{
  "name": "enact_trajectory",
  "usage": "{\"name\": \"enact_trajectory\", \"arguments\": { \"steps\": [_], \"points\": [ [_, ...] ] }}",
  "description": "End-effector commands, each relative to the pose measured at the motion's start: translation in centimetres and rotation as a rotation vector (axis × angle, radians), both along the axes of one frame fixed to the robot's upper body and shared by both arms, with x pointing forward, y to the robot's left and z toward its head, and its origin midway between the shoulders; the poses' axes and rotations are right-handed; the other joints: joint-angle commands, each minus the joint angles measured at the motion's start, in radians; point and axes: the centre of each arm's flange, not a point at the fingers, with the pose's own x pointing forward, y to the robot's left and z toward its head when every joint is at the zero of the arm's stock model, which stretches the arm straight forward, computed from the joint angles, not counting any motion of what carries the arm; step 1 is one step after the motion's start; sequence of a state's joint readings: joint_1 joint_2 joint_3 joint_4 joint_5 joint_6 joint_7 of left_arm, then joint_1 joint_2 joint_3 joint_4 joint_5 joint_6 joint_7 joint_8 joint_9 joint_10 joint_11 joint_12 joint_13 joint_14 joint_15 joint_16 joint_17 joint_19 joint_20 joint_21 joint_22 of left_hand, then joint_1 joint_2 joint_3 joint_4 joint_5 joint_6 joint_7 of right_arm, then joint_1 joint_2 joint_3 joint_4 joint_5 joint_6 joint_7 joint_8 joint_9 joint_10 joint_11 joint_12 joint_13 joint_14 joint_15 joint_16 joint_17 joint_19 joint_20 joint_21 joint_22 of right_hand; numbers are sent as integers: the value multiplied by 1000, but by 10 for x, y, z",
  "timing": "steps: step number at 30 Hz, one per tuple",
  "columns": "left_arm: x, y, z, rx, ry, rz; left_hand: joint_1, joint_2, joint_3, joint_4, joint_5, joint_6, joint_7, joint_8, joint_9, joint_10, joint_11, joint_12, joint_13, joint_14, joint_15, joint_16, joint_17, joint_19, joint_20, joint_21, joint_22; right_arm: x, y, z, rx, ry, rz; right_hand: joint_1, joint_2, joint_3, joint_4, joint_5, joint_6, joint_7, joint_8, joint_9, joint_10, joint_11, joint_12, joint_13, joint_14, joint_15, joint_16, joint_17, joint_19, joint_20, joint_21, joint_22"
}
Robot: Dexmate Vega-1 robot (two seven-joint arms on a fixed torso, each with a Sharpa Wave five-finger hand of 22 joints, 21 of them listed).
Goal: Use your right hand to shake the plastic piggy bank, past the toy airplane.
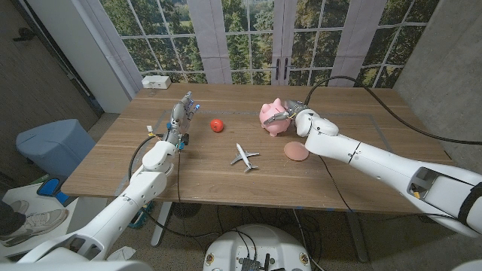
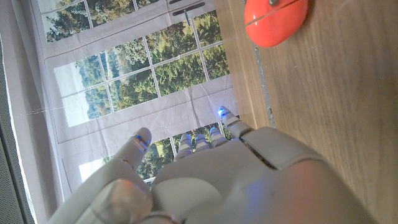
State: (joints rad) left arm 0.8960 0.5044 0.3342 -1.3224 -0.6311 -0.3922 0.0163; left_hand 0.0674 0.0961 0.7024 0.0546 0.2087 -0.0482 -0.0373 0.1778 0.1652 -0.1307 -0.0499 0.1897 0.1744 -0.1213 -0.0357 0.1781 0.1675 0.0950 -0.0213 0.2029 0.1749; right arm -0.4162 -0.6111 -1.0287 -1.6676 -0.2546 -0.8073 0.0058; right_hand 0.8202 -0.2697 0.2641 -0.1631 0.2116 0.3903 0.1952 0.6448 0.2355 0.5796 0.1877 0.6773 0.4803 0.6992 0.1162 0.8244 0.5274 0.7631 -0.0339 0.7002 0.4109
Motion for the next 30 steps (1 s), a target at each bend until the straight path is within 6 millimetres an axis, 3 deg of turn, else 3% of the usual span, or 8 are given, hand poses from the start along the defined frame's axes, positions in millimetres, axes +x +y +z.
{"name": "enact_trajectory", "arguments": {
  "steps": [1, 12, 18, 30],
  "points": [
    [-1, -2, 1, 3, -2, 0, -6, 38, 3, -8, 2, 2, 2, 3, 5, 3, -1, 3, 2, 7, -26, 1, 3, 6, 6, 2, 1, -1, -5, -3, 19, -63, 29, 412, 371, 121, -21, 3, 546, -202, 14, -2, 460, -292, 35, 159, 283, -340, 133, 456, 21, -27, 18, 6],
    [1, -3, 2, 4, -1, -4, -5, 36, 3, -13, 1, 2, 2, 3, 5, 1, -1, 2, 2, 8, -26, 0, 2, 7, 6, 2, 1, -10, -15, -1, 98, -144, 73, 430, 353, 133, -18, 7, 566, -184, 21, -10, 476, -269, 48, 191, 310, -339, 127, 485, 14, -29, 45, 6],
    [1, -4, 2, 6, -1, -7, -5, 36, 3, -16, 1, 2, 2, 3, 5, 1, -3, 1, 2, 8, -25, 0, 2, 7, 7, 1, 1, -17, -22, 0, 163, -220, 94, 436, 346, 144, -14, 20, 559, -158, 30, 9, 478, -248, 56, 219, 320, -337, 118, 507, 5, -19, 63, 4],
    [0, -6, 5, 11, -6, -7, -4, 36, 3, -22, 1, 2, 2, 2, 5, 0, -1, 1, 2, 7, -23, -1, 2, 7, 6, 0, 2, -27, -33, 1, 255, -364, 111, 436, 341, 156, -11, 34, 554, -148, 41, 32, 474, -246, 65, 253, 323, -336, 107, 536, -7, -19, 83, 0]
  ]
}}
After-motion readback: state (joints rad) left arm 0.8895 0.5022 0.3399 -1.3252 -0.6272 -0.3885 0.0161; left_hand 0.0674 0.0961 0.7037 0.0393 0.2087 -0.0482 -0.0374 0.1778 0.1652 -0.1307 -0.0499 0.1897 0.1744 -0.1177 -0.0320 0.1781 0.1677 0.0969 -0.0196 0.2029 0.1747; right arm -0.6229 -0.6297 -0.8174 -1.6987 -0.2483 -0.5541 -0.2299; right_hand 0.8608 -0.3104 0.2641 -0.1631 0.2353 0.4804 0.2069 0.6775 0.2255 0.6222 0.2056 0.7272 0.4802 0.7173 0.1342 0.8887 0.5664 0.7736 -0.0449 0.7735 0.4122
